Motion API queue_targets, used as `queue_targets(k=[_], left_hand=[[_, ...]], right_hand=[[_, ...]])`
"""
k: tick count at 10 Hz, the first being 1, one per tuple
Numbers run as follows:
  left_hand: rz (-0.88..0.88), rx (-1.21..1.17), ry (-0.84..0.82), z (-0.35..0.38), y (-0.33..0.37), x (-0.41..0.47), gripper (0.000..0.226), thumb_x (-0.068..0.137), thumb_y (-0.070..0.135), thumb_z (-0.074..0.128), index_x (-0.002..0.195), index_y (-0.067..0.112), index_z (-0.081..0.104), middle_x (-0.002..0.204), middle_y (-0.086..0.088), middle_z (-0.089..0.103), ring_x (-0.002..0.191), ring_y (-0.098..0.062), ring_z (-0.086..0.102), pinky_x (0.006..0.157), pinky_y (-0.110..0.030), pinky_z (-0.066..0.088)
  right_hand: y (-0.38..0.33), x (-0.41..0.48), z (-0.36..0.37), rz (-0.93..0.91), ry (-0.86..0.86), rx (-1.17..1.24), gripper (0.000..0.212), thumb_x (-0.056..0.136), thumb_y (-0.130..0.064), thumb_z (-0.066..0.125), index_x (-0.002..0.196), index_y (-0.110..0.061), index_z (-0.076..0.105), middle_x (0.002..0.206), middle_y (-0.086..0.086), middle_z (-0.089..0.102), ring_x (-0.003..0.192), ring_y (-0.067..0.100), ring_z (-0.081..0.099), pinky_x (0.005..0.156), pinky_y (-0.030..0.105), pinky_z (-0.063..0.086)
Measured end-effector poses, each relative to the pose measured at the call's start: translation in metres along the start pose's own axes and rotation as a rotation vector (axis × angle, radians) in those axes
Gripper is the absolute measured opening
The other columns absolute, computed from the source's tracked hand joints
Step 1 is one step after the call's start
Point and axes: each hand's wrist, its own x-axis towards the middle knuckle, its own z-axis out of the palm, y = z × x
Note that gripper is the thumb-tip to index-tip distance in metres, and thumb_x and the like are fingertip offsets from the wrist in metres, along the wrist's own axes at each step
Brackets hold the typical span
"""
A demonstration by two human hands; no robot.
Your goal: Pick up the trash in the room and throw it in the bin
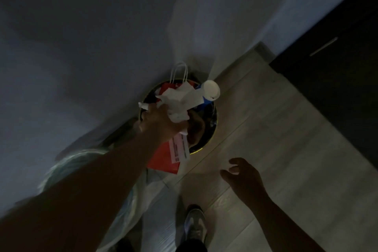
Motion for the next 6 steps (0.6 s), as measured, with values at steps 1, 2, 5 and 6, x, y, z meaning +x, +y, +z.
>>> queue_targets(k=[1,2,5,6], left_hand=[[0.050,0.009,0.026,0.031,-0.002,0.013,0.105,0.063,0.072,0.068,0.145,0.027,0.022,0.148,-0.010,0.025,0.132,-0.037,0.029,0.105,-0.053,0.034],[0.079,0.049,0.084,0.049,-0.004,0.022,0.105,0.065,0.070,0.067,0.148,0.027,0.017,0.150,-0.010,0.022,0.135,-0.038,0.025,0.107,-0.052,0.029],[0.112,0.101,-0.040,0.039,-0.016,0.039,0.114,0.057,0.083,0.059,0.148,0.036,0.009,0.158,-0.004,0.006,0.144,-0.039,0.007,0.110,-0.063,0.020],[0.086,0.077,-0.047,0.027,-0.012,0.036,0.125,0.041,0.093,0.054,0.145,0.034,0.017,0.155,-0.007,0.016,0.141,-0.038,0.018,0.107,-0.060,0.030]], right_hand=[[0.018,0.022,0.011,0.013,0.005,0.004,0.045,0.084,-0.028,0.071,0.125,-0.017,0.055,0.117,0.006,0.064,0.088,0.011,0.056,0.062,0.017,0.041],[0.032,0.035,0.022,0.030,0.004,0.008,0.044,0.084,-0.027,0.071,0.123,-0.017,0.056,0.114,0.005,0.064,0.088,0.012,0.055,0.060,0.015,0.038],[0.032,0.037,0.032,0.056,-0.013,0.043,0.045,0.084,-0.029,0.071,0.125,-0.017,0.055,0.116,0.006,0.064,0.093,0.014,0.058,0.068,0.021,0.044],[0.017,0.028,0.025,0.018,-0.001,0.050,0.044,0.084,-0.027,0.071,0.124,-0.016,0.056,0.116,0.007,0.065,0.093,0.015,0.058,0.069,0.021,0.043]])
